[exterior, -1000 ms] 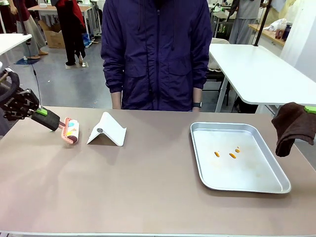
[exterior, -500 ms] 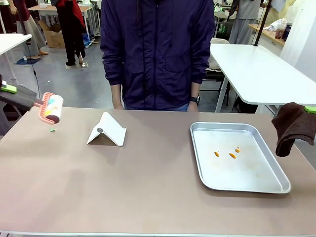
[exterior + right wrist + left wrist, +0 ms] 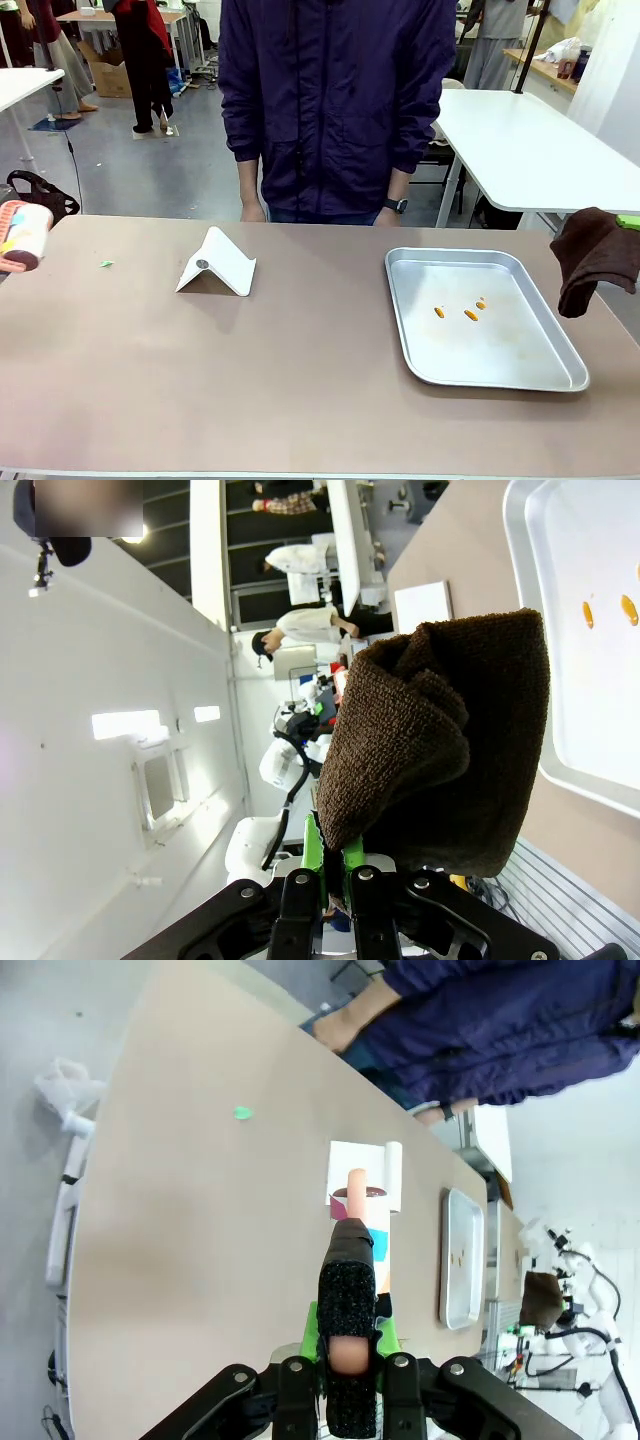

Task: Clean the surface of the table.
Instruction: If a person points to the right, clean the right side of the table with your right hand, and if they point to the left, clean the left side with your left hand.

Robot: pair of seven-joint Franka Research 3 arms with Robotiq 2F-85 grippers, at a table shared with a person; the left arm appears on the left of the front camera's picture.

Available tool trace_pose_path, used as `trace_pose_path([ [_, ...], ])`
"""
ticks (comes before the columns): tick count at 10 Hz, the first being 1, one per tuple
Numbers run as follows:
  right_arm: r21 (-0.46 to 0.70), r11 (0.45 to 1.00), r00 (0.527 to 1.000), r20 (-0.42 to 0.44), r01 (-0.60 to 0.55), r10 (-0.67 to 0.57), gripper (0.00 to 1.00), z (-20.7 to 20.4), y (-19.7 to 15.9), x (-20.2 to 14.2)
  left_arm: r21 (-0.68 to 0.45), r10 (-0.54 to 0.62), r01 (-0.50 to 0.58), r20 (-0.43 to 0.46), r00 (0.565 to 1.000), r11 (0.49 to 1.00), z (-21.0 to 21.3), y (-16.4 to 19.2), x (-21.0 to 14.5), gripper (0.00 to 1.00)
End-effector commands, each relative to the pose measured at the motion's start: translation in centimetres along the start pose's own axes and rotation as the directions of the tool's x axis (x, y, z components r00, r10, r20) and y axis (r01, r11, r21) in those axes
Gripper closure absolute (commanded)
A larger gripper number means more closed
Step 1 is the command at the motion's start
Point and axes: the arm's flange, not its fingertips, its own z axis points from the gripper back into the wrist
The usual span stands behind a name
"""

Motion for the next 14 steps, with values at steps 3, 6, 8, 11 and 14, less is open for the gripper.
trace_pose_path([
  [3,0.007,1.000,1.000,-0.005,0.016,-0.016,1.00,0.1,0.6,-0.2,0.000,0.000,0.000,0.000,1.000,1.000,0.0,0.0,0.0,0.96],
  [6,0.007,1.000,1.000,-0.005,0.016,-0.016,1.00,0.1,0.6,-0.2,0.000,0.000,0.000,0.000,1.000,1.000,0.0,0.0,0.0,0.96],
  [8,0.007,1.000,1.000,-0.005,0.016,-0.016,1.00,0.1,0.6,-0.2,0.028,-0.019,0.019,0.012,1.000,0.999,-0.5,0.4,0.9,0.77],
  [11,0.007,1.000,1.000,-0.005,0.016,-0.016,1.00,0.1,0.6,-0.2,0.106,-0.020,0.016,0.033,0.999,0.994,-2.9,1.2,5.6,0.77],
  [14,0.007,1.000,1.000,-0.005,0.016,-0.016,1.00,0.1,0.6,-0.2,0.173,0.024,-0.014,-0.056,0.998,0.985,-6.4,3.4,10.3,0.77],
])
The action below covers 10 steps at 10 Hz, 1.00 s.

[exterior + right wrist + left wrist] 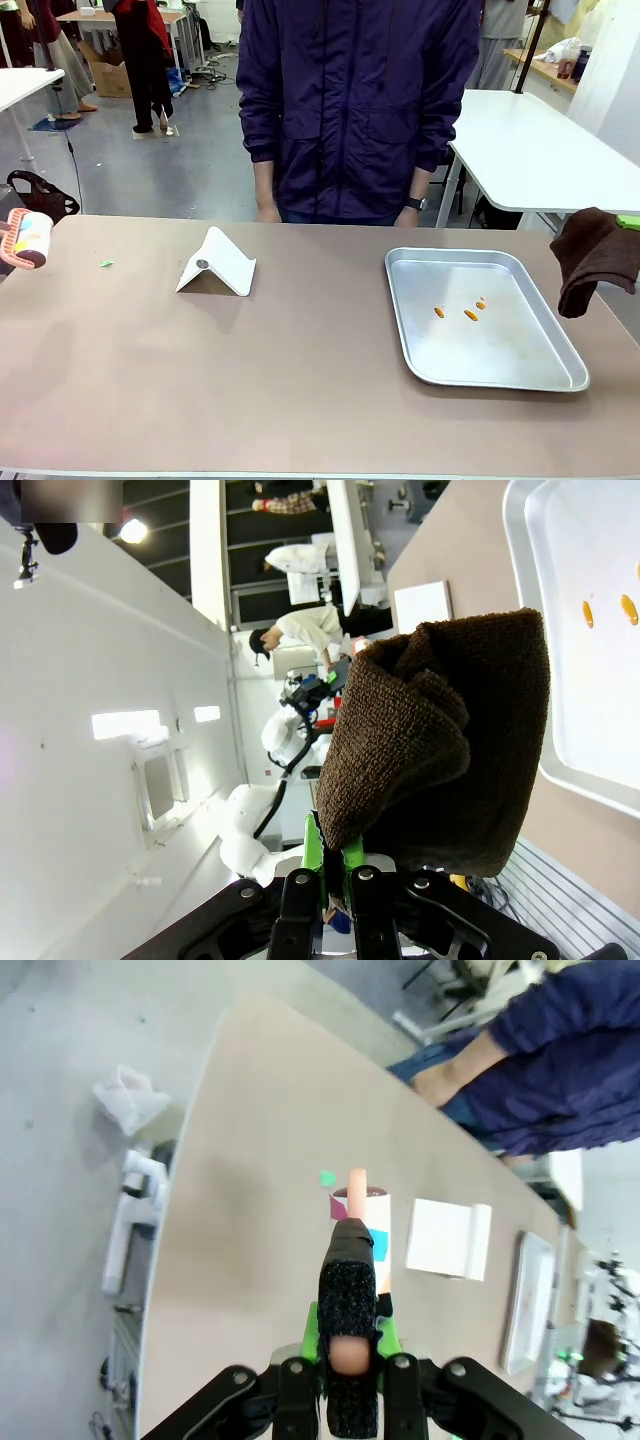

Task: Clean the surface of the table.
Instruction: If a person points to the right, clean the right side of the table with your right hand, and if they point to the left, clean the left side with your left hand.

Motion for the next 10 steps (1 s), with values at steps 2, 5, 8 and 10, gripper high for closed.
trace_pose_path([
  [2,0.008,1.000,1.000,-0.005,0.015,-0.015,1.00,0.1,0.6,-0.2,0.018,0.040,-0.038,-0.080,0.996,0.999,-2.8,1.6,4.4,0.77],
  [5,0.008,1.000,1.000,-0.005,0.015,-0.015,1.00,0.1,0.6,-0.2,0.062,0.056,-0.052,-0.069,0.996,0.997,-6.5,2.3,5.9,0.77],
  [8,0.008,1.000,1.000,-0.005,0.015,-0.015,1.00,0.1,0.6,-0.2,0.108,0.067,-0.064,-0.025,0.997,0.992,-8.8,2.0,6.8,0.77],
  [10,0.008,1.000,1.000,-0.005,0.015,-0.015,1.00,0.1,0.6,-0.2,0.114,0.062,-0.060,-0.017,0.998,0.992,-9.4,1.6,6.9,0.77],
])
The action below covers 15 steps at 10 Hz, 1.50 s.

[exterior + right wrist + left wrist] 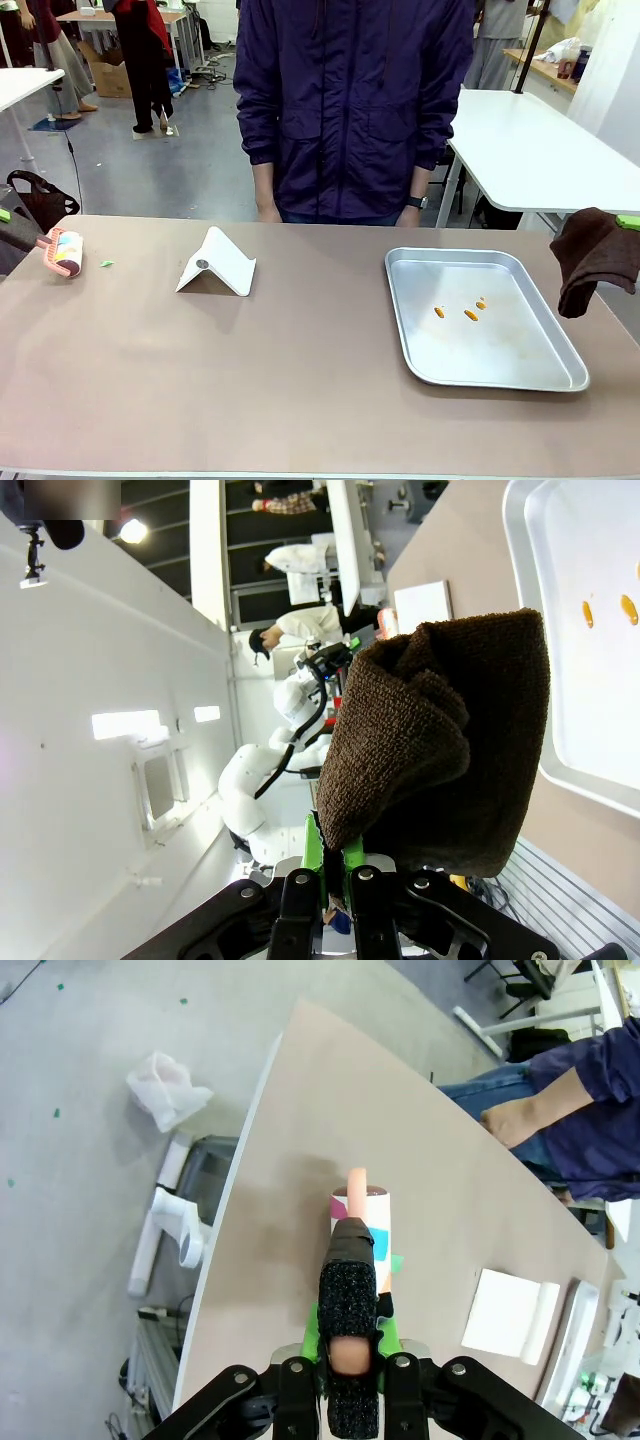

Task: Clean the surface of the table.
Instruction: If a person points to the right, clean the right side of the table with your right hand, and if they point to the left, clean the left side with your left hand.

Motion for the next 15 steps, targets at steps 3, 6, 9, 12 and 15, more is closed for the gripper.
trace_pose_path([
  [3,0.008,1.000,1.000,-0.005,0.015,-0.015,1.00,0.1,0.6,-0.2,0.038,-0.003,0.003,-0.001,1.000,0.999,-2.0,-0.6,-0.3,0.77],
  [6,0.008,1.000,1.000,-0.005,0.015,-0.015,1.00,0.1,0.6,-0.2,0.051,-0.029,0.031,-0.052,0.998,0.998,-3.7,-1.5,-0.2,0.77],
  [9,0.008,1.000,1.000,-0.005,0.015,-0.015,1.00,0.1,0.6,-0.2,0.049,-0.028,0.034,-0.105,0.994,0.998,-4.9,-2.9,0.9,0.77],
  [12,0.008,1.000,1.000,-0.005,0.015,-0.015,1.00,0.1,0.6,-0.2,0.070,-0.050,0.062,-0.154,0.987,0.996,-6.7,-5.3,1.8,0.77],
  [15,0.008,1.000,1.000,-0.005,0.015,-0.015,1.00,0.1,0.6,-0.2,0.093,-0.094,0.114,-0.196,0.976,0.989,-8.9,-8.0,2.1,0.77],
])
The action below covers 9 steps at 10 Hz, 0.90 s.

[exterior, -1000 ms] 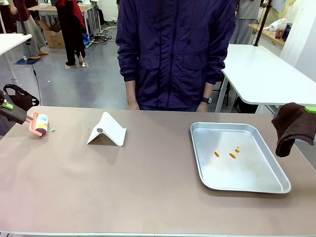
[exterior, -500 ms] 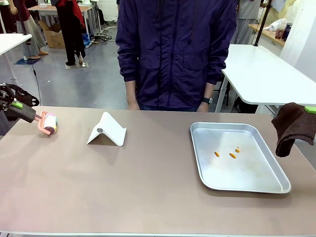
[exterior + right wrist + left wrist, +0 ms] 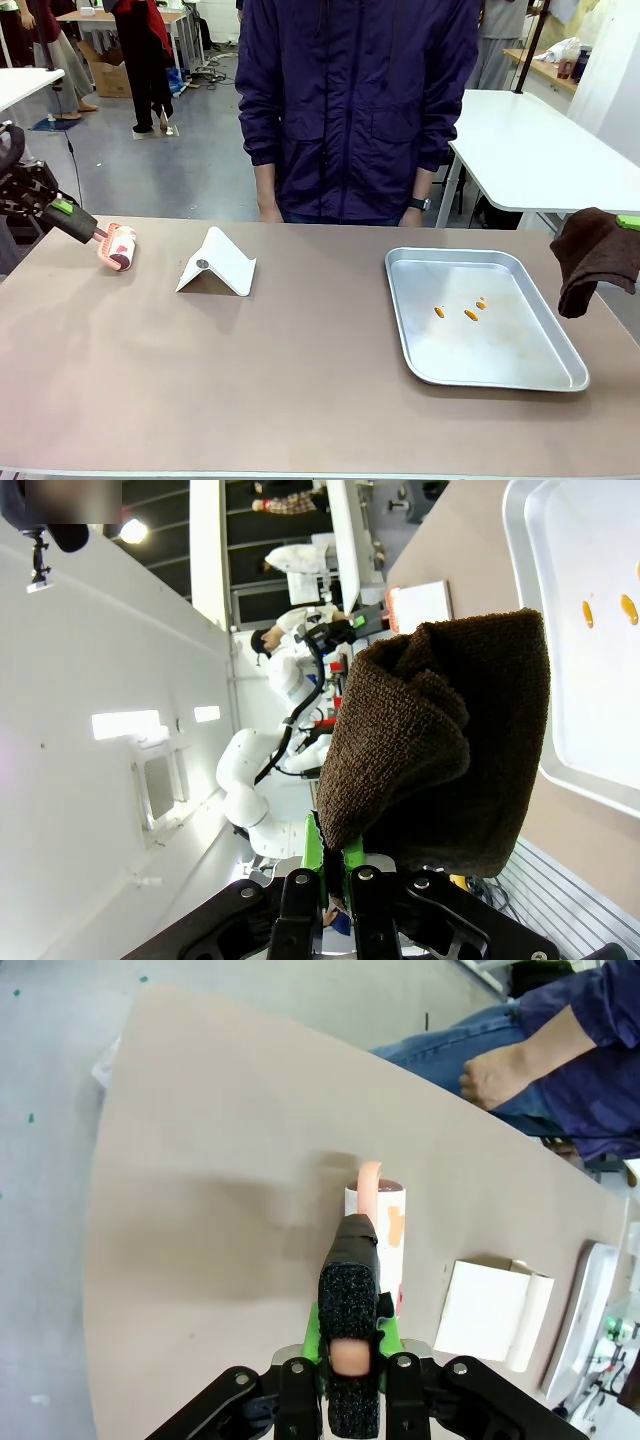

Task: Clean the surface of the table.
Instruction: If a person points to the right, clean the right side of the table with your right hand, and if they point to the left, clean the left side with your left hand.

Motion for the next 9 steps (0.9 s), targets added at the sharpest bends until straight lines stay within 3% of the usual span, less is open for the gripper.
trace_pose_path([
  [1,0.008,1.000,1.000,-0.005,0.015,-0.015,1.00,0.1,0.6,-0.2,0.073,-0.021,0.025,-0.048,0.999,0.997,-2.4,-0.6,0.3,0.77],
  [4,0.008,1.000,1.000,-0.005,0.015,-0.015,1.00,0.1,0.6,-0.2,-0.045,-0.090,0.091,0.028,0.996,0.995,0.5,-3.7,-1.6,0.77],
  [6,0.008,1.000,1.000,-0.005,0.015,-0.015,1.00,0.1,0.6,-0.2,-0.175,-0.107,0.126,0.114,0.988,0.976,6.3,-6.1,-6.3,0.77],
  [9,0.008,1.000,1.000,-0.005,0.015,-0.015,1.00,0.1,0.6,-0.2,-0.306,-0.174,0.191,0.083,0.981,0.933,11.5,-5.6,-14.1,0.77],
])
